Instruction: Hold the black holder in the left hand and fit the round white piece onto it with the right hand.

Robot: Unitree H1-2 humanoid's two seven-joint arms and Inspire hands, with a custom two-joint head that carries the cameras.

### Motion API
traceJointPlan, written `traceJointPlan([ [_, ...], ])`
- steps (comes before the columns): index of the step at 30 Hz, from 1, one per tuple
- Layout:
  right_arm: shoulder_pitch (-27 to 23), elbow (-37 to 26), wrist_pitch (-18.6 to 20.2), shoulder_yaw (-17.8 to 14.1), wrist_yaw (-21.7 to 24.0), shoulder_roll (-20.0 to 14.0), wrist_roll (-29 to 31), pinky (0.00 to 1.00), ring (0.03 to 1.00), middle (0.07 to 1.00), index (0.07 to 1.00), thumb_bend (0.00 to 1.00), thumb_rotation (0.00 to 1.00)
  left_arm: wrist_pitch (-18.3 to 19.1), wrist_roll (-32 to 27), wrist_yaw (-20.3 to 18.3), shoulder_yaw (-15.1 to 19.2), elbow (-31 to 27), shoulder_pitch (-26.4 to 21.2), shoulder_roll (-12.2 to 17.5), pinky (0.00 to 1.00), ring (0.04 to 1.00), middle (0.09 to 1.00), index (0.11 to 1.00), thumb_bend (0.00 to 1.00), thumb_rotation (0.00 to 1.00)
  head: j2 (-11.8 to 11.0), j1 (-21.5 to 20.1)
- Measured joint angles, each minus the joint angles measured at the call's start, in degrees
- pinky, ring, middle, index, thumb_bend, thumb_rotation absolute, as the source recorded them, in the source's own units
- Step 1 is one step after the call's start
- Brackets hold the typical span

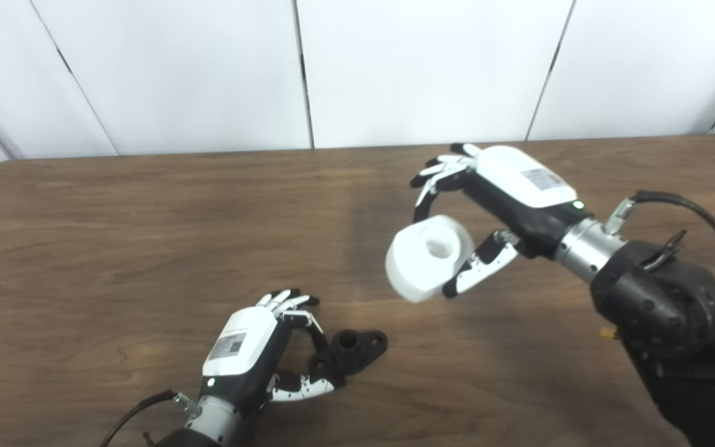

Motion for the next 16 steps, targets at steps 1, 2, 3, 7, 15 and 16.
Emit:
traceJointPlan([
  [1, 0.0, -0.1, 0.0, 0.4, 0.2, 0.3, -0.1, 1.0, 0.903, 0.805, 0.48, 0.53, 0.14, 0.0, 0.1, 0.0, -0.1, 0.0, -0.1, -0.1, 0.94, 0.933, 0.852, 0.492, 0.5, 0.06, 0.0, 0.0],
  [2, 0.0, -0.1, -0.1, 0.8, 0.3, 0.6, -0.1, 1.0, 0.901, 0.804, 0.48, 0.53, 0.14, 0.1, 0.2, 0.0, -0.2, 0.0, -0.1, -0.2, 0.94, 0.933, 0.852, 0.492, 0.5, 0.06, 0.1, 0.3],
  [3, 0.0, -0.1, -0.2, 1.2, 0.4, 0.9, -0.3, 1.0, 0.901, 0.804, 0.48, 0.53, 0.14, 0.2, 0.3, 0.0, -0.2, 0.0, -0.1, -0.3, 0.94, 0.934, 0.852, 0.493, 0.5, 0.06, 0.1, 0.4],
  [7, 0.3, -0.1, -0.2, 2.1, 0.5, 2.3, -0.8, 1.0, 0.907, 0.803, 0.479, 0.53, 0.14, 1.1, 0.6, 0.0, -0.5, -0.1, -0.1, -0.7, 0.95, 0.934, 0.852, 0.492, 0.5, 0.06, 0.3, 0.5],
  [15, 1.3, -0.1, -0.2, 3.8, 0.5, 5.3, -1.1, 1.0, 0.922, 0.812, 0.48, 0.53, 0.14, 1.6, 0.9, -0.4, -1.1, -0.4, -0.3, -0.9, 0.95, 0.934, 0.856, 0.492, 0.5, 0.06, 0.7, 0.9],
  [16, 1.3, -0.2, -0.2, 4.0, 0.5, 5.6, -1.2, 1.0, 0.923, 0.813, 0.48, 0.53, 0.14, 1.8, 0.9, -0.4, -1.2, -0.5, -0.3, -1.0, 0.95, 0.935, 0.856, 0.492, 0.5, 0.06, 0.8, 1.0],
])
